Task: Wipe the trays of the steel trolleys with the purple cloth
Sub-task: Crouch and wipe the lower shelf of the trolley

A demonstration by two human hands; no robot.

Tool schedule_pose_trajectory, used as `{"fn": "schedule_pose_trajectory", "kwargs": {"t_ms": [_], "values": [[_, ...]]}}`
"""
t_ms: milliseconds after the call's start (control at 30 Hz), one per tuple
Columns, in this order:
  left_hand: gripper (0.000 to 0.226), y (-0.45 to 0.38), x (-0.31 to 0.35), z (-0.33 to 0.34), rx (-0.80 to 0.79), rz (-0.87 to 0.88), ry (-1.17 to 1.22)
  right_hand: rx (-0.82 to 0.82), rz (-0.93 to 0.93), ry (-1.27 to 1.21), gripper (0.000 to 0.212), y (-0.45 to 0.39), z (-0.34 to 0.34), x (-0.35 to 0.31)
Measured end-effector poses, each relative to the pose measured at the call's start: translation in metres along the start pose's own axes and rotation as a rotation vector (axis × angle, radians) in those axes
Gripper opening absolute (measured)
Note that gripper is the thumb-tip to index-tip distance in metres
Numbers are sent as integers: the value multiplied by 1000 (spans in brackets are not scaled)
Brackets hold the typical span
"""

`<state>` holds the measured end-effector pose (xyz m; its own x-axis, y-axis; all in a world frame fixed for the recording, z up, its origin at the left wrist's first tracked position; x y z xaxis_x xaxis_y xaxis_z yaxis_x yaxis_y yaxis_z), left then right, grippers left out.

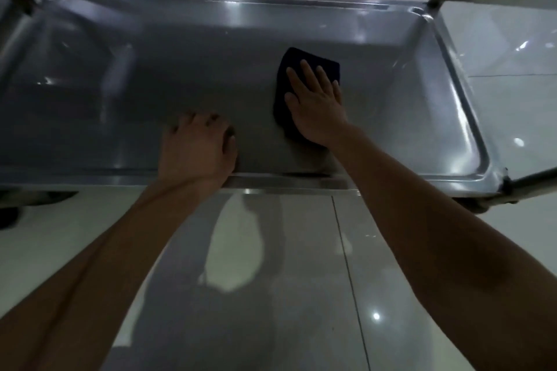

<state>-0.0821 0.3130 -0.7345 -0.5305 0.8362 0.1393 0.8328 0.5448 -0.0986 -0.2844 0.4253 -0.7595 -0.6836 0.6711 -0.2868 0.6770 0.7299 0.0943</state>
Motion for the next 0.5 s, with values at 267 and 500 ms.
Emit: {"fn": "schedule_pose_trajectory", "kwargs": {"t_ms": [267, 500], "values": [[51, 27, -46, -6, -73, 88, 65, -85, -247, 2, 56, -24, 34, -117], [40, 23, -27, 1, -64, 61, 47, -52, -240, -50, 54, -26, 31, -107]]}}
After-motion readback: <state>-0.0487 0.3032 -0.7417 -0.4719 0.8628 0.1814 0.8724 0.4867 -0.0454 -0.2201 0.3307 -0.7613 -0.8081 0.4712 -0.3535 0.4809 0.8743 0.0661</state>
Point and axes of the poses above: each hand's wrist, its own y-axis away from the middle knuckle, its own z-axis out of the palm, x = y × z, the point moved 2 cm from there along -y, towards the middle knuckle, and after that the axes turned 1 degree about -x, right-handed, at the moved point
